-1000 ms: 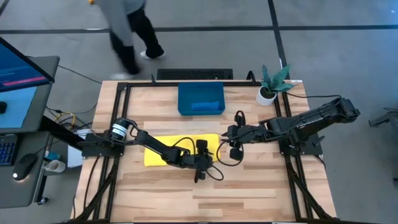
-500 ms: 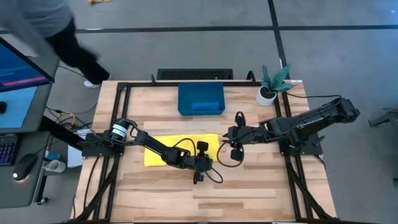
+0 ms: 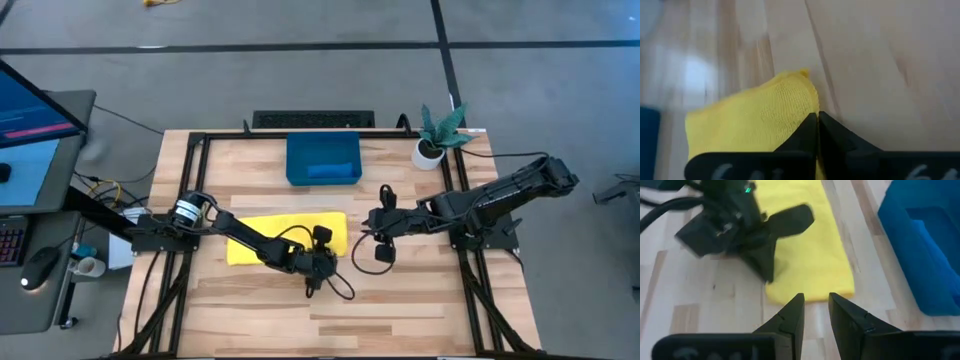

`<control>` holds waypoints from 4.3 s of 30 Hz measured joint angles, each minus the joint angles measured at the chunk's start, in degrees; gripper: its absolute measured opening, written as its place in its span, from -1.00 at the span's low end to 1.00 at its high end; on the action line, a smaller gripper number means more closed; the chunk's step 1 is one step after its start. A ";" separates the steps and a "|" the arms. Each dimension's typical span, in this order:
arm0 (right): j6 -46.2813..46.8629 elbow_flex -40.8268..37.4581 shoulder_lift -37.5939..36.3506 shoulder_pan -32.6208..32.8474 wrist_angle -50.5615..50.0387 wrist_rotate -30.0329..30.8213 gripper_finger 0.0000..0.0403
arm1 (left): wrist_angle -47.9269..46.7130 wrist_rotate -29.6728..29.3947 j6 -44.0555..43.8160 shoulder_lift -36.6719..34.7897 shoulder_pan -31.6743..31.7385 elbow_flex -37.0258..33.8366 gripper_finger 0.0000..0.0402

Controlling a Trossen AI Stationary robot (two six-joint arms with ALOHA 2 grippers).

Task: Roll microfiber towels into tight, uniform cylinder then place into a basket
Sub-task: Fold the yellow towel

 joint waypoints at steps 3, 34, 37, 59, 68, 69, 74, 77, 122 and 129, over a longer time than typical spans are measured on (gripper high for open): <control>-0.01 0.00 -0.02 0.76 0.03 -0.03 -0.45 | -7.36 2.96 -1.50 -2.65 -0.84 -0.11 -0.99; -0.07 0.00 -0.04 1.33 0.50 -0.03 -0.45 | -19.84 8.75 -15.54 -6.92 -4.76 2.63 -0.26; -0.07 0.00 -0.04 1.33 0.50 -0.03 -0.45 | -19.25 9.13 -15.22 -6.94 -4.99 4.95 -0.17; -0.55 0.04 -0.04 1.26 1.76 -0.01 -0.45 | -12.20 4.46 -12.43 -0.34 -4.98 5.84 -0.17; -0.55 0.04 -0.04 1.26 1.77 -0.01 -0.45 | -15.44 2.56 -14.67 -0.24 -4.19 5.91 -0.28; -0.55 0.04 -0.04 1.26 1.77 -0.01 -0.45 | -15.71 2.35 -14.94 -0.23 -4.05 5.92 -0.32; -0.55 0.04 -0.04 1.26 1.77 -0.01 -0.45 | -16.21 0.89 -14.90 -0.12 -3.67 5.81 -0.55; -0.55 0.04 -0.04 1.28 1.77 -0.01 -0.45 | -16.39 -0.45 -13.64 -0.04 -3.67 5.69 -0.72; -18.64 -1.20 23.84 5.97 27.71 0.65 -0.36 | -46.32 -14.46 -20.11 -1.89 -14.88 21.05 -1.00; -18.67 1.17 25.51 4.56 29.24 0.39 -0.05 | -46.34 -14.44 -20.08 -1.93 -14.95 21.05 -1.00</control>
